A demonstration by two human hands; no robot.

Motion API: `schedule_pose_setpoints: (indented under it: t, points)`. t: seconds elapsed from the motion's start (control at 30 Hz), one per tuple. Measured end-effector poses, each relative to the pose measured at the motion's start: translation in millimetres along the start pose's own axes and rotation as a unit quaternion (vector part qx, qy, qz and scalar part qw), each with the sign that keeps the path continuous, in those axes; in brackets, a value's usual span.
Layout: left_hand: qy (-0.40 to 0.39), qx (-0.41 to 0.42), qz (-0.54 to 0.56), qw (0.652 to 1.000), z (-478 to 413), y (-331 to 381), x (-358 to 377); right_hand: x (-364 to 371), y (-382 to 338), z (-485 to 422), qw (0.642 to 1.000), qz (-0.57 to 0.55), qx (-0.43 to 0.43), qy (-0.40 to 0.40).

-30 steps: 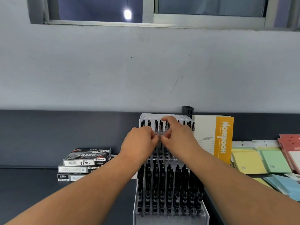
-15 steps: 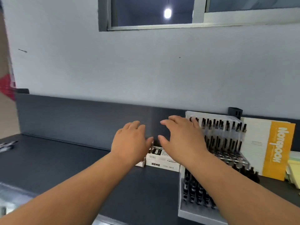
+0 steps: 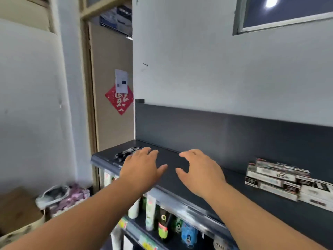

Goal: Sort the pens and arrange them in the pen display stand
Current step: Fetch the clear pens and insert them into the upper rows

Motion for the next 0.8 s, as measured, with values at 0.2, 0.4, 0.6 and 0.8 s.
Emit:
schedule_pose_setpoints:
  t: [0.2,0.4,0.6,0.8]
  points:
    - [-0.01,-0.055,-0.01,0.998,27.3,-107.2,-0.6,64.0,-102.9,-27.3,0.997,-0.027,-0.042,-0.052]
    - [-0.02,-0.089,-0.016,0.996,14.5,-184.7,21.6,115.0,-160.6,-73.4,0.994,-0.035,-0.072,-0.073]
    - [-0.052,-0.101,-0.014,0.993,-32.5,-242.7,65.3,167.6,-176.9,-142.8,0.993,-0.035,-0.073,-0.086]
    - [-0.072,-0.096,0.002,0.993,-83.6,-295.9,105.5,211.2,-194.0,-209.1,0.995,0.002,-0.049,-0.091]
Point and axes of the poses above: each hand's wrist, its own z-axis away from the middle knuckle, its own x-axis out of the palm, y = z × x, the point moved 2 cm from there along -z, towards the middle knuckle, and after that the axes turned 15 degrees about x, right-handed, at the moved point
